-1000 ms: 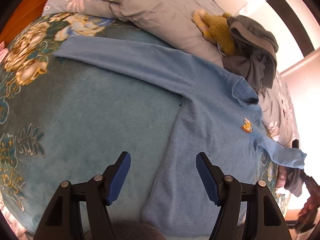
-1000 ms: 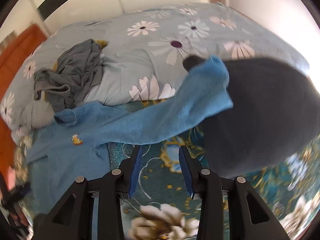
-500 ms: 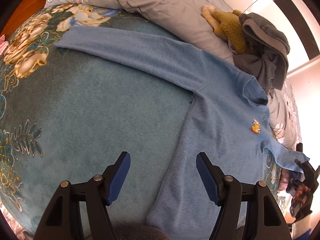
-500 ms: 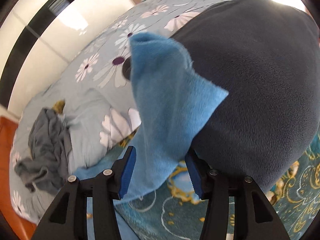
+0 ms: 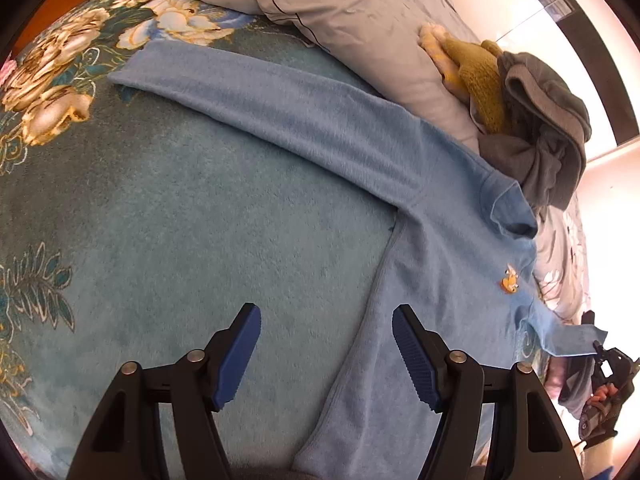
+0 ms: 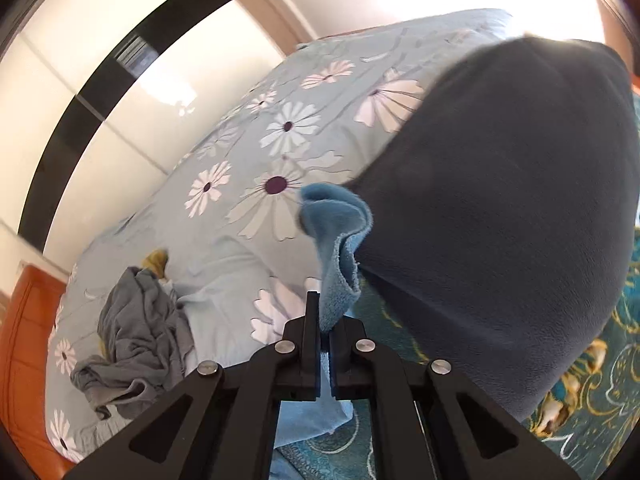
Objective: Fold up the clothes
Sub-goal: 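Lift the sleeve and fold that side over the body with the right gripper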
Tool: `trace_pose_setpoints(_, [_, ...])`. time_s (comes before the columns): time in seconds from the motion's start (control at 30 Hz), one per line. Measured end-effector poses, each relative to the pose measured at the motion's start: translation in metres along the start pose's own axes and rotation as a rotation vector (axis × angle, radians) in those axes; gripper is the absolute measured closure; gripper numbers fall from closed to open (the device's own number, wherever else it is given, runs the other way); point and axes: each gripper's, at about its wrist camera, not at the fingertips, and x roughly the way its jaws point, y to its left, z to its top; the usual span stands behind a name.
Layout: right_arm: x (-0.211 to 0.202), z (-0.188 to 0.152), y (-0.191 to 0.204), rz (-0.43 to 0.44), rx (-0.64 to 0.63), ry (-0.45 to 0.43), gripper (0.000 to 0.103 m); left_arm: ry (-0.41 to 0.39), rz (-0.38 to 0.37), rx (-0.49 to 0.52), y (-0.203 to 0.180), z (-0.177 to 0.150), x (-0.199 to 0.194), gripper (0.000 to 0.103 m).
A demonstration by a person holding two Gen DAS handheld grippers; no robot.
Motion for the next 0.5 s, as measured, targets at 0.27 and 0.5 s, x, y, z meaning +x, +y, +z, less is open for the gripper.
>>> trace_pose_setpoints(0.27, [-0.051, -0.048, 0.149, 0.304, -0.399, -0.017, 0.101, -0.031, -0.040, -0.054, 0.017, 0.012, -0.001, 0.031])
trace_pose_setpoints(0.5, [-0.005, -0.166, 0.220, 0.296, -0.659, 0.099, 0.101, -0.056, -0.067, -0.109, 0.040, 0.022, -0.004, 0.031])
